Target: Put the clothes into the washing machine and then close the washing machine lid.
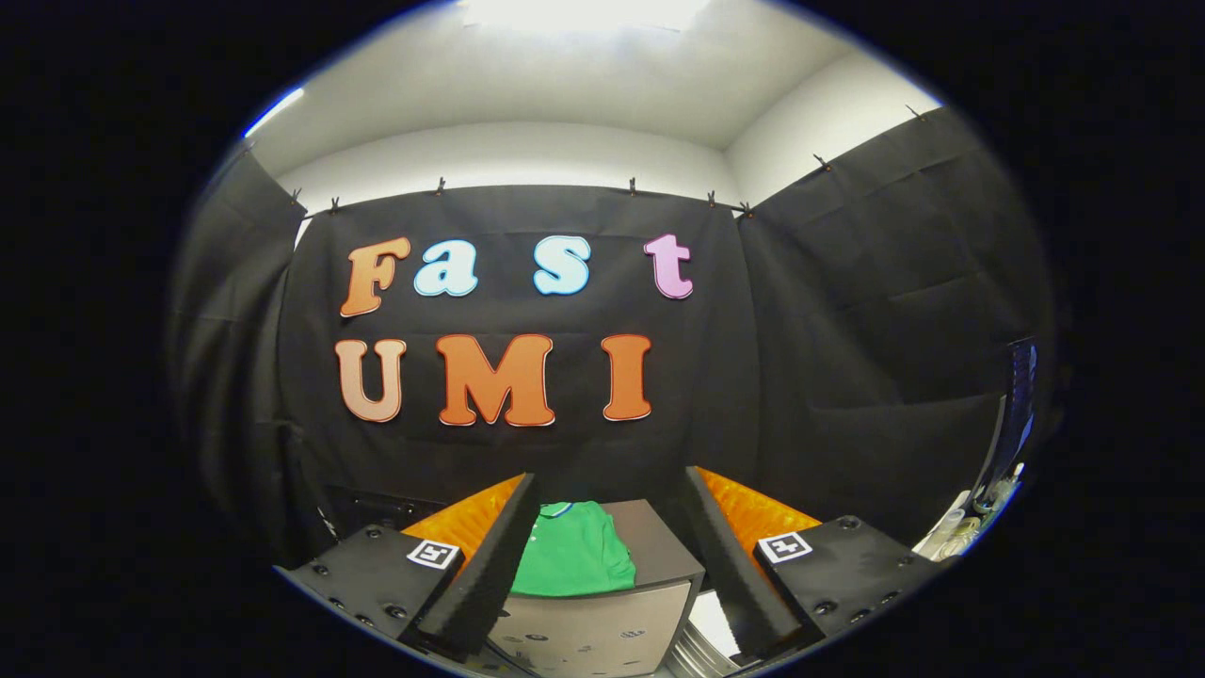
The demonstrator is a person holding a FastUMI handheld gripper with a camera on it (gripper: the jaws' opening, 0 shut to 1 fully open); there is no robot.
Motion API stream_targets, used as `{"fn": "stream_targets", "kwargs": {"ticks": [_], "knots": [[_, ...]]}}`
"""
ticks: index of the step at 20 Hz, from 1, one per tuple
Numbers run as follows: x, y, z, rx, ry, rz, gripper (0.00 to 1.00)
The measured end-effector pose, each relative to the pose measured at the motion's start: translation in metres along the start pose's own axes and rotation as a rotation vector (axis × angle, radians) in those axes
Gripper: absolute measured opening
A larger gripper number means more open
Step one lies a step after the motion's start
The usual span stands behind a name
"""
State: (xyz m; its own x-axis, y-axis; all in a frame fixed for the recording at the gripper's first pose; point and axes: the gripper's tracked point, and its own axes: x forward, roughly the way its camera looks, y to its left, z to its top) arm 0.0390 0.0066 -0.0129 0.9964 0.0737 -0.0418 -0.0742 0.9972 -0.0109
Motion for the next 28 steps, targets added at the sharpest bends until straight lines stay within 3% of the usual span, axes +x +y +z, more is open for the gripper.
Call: {"fn": "stream_targets", "kwargs": {"ticks": [13,16,28], "knots": [[0.013,0.014,0.018,-0.009,-0.05,-0.021,0.99],[0.018,0.035,0.024,0.008,-0.047,0.017,0.99],[0.132,0.069,0.003,-0.002,0.157,0.062,0.99]]}}
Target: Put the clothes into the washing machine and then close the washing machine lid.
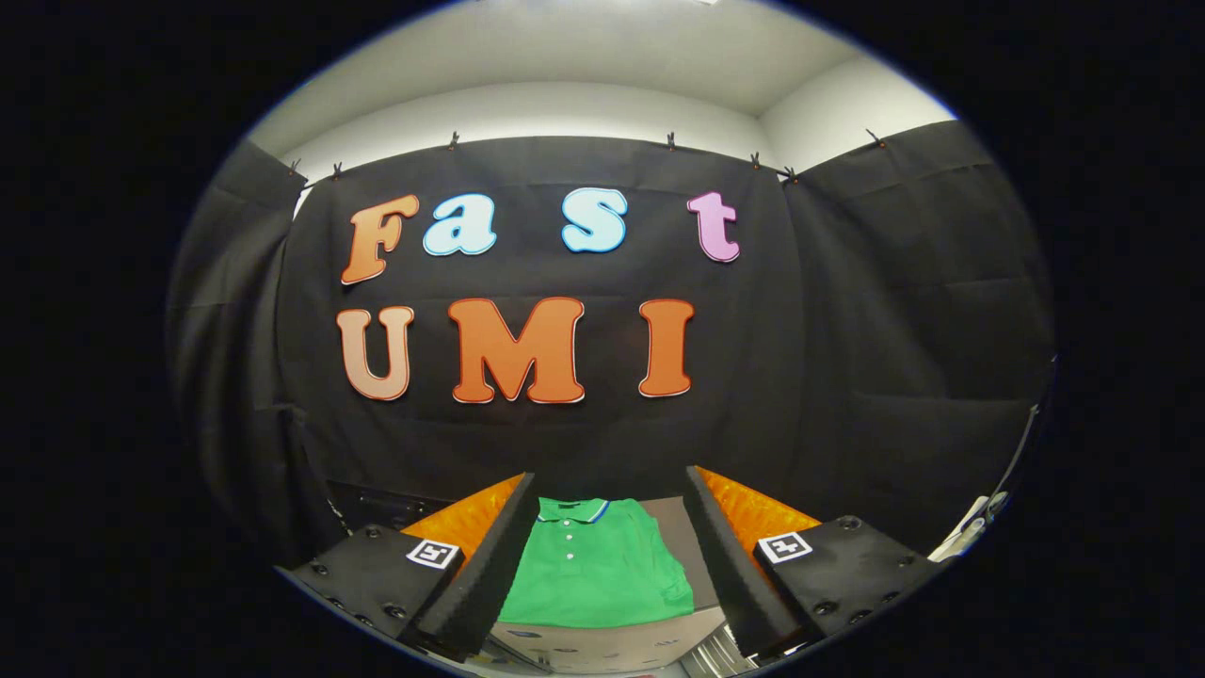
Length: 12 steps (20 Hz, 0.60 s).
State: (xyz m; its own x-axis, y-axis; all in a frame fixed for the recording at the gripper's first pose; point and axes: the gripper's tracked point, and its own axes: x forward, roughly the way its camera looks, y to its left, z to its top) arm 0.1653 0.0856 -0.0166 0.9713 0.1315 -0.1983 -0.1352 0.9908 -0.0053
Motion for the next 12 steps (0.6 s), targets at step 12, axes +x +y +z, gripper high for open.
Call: {"fn": "stream_targets", "kwargs": {"ticks": [12], "knots": [[0.143,0.039,-0.1,-0.065,0.318,0.081,1.0]]}}
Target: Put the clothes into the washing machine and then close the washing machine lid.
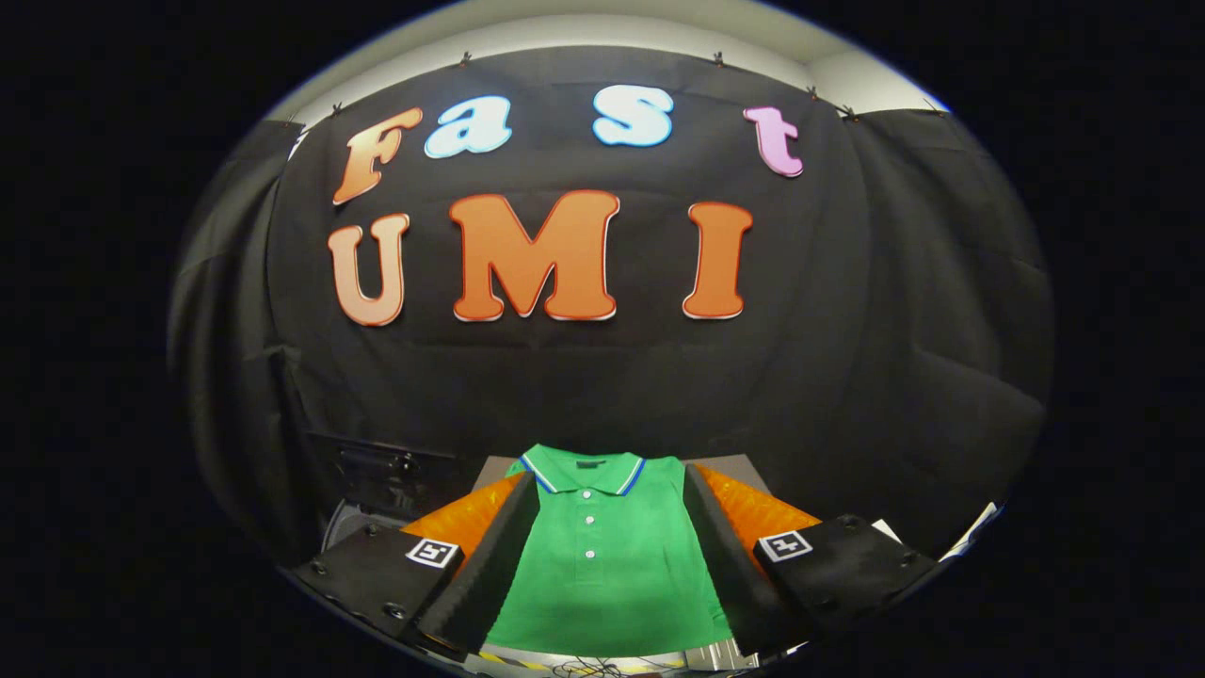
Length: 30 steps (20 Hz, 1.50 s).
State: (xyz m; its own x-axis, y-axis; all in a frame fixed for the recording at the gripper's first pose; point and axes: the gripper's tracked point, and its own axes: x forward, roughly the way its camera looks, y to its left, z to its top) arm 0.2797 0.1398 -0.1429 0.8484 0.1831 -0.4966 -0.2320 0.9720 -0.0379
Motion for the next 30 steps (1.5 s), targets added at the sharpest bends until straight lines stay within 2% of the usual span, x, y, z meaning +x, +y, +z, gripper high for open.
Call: {"fn": "stream_targets", "kwargs": {"ticks": [8,16,20,25,30], "knots": [[0.078,0.011,-0.058,-0.037,0.22,0.021,1.0],[0.114,0.007,-0.123,-0.032,0.517,0.045,1.0],[0.118,0.007,-0.125,-0.01,0.556,0.043,0.99],[0.117,0.009,-0.13,0.048,0.715,0.077,0.99],[0.119,0.012,-0.131,-0.002,0.828,0.091,0.99]]}}
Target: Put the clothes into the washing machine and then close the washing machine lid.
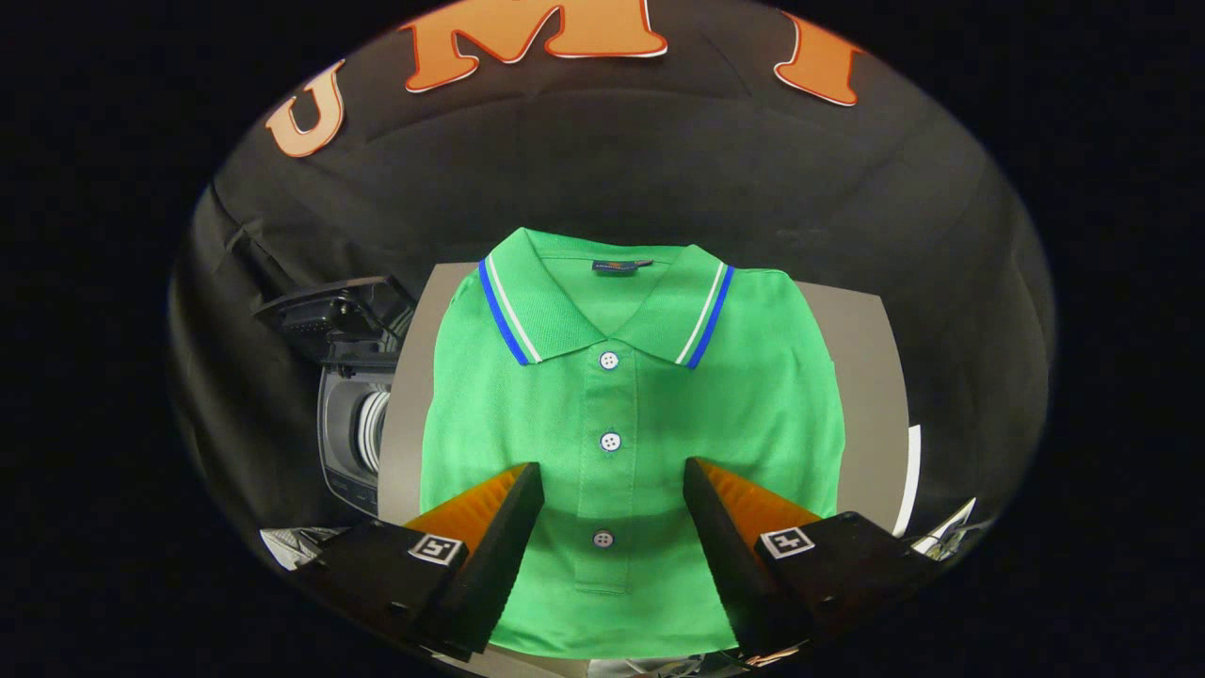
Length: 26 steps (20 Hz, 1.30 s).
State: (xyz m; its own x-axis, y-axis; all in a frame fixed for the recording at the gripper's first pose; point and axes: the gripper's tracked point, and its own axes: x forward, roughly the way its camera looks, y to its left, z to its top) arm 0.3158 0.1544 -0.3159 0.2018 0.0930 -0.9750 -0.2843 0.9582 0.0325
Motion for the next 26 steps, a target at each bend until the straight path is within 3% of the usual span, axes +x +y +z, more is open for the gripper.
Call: {"fn": "stream_targets", "kwargs": {"ticks": [6,11,13,14,15,16,22,26], "knots": [[-0.001,0.003,0.001,-0.057,0.033,0.032,0.94],[0.001,0.009,0.002,-0.052,0.017,0.068,0.42],[0.0,0.008,0.002,-0.018,-0.012,0.102,0.26],[-0.002,0.007,0.002,0.024,-0.041,0.118,0.26],[-0.002,0.007,0.004,0.049,-0.079,0.145,0.14],[0.001,0.006,0.002,0.058,-0.121,0.181,0.09],[-0.019,0.0,0.007,0.332,-0.572,0.441,0.09],[-0.035,-0.003,0.017,0.253,-0.798,0.432,0.08]]}}
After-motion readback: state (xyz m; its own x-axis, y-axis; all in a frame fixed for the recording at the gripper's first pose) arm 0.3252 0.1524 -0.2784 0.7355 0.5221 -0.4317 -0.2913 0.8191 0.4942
